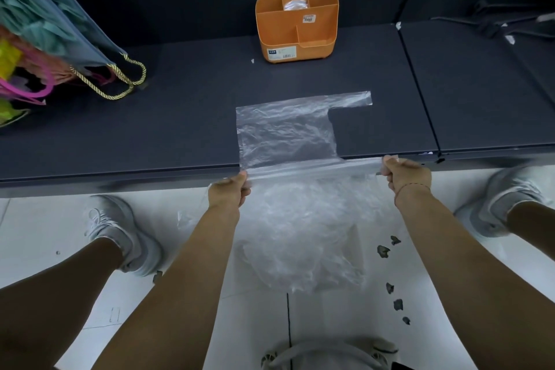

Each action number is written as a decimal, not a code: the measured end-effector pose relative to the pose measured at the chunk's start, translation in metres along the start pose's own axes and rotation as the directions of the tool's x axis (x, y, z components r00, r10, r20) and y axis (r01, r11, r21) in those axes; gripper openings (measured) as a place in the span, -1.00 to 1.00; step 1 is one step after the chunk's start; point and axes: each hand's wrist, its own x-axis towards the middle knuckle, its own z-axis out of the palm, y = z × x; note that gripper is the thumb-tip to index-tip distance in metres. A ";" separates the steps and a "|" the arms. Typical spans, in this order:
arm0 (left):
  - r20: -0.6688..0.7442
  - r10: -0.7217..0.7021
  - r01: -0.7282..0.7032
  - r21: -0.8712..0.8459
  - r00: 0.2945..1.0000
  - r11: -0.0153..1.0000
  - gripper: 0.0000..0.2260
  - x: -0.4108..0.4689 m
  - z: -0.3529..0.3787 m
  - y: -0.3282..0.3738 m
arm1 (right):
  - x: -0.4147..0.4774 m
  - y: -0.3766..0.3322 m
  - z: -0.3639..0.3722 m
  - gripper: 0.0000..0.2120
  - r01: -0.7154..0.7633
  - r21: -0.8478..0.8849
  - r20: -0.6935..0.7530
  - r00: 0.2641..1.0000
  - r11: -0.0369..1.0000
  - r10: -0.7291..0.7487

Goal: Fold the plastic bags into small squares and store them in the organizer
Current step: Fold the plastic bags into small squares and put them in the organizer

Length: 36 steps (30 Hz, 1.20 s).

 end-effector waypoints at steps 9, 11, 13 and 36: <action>0.096 0.257 -0.264 0.068 0.962 0.962 -0.94 -0.001 0.015 0.007 | 0.000 -0.031 0.026 -0.76 0.161 0.035 -0.152 0.976 0.986 -0.154; 0.046 0.306 -0.308 0.068 0.951 0.949 -0.94 0.005 0.013 0.008 | 0.003 -0.027 0.033 -0.64 0.208 -0.148 -0.216 0.947 0.967 -0.237; 0.036 0.342 -0.344 0.128 0.939 0.930 -0.97 0.014 0.012 0.009 | 0.003 -0.027 0.036 -0.46 0.224 -0.290 -0.256 0.919 0.930 -0.301; 0.500 0.583 -0.546 0.830 0.641 -0.112 -0.26 0.101 0.053 0.055 | 0.049 -0.051 0.117 -0.30 0.558 -0.818 0.434 0.759 0.141 -0.485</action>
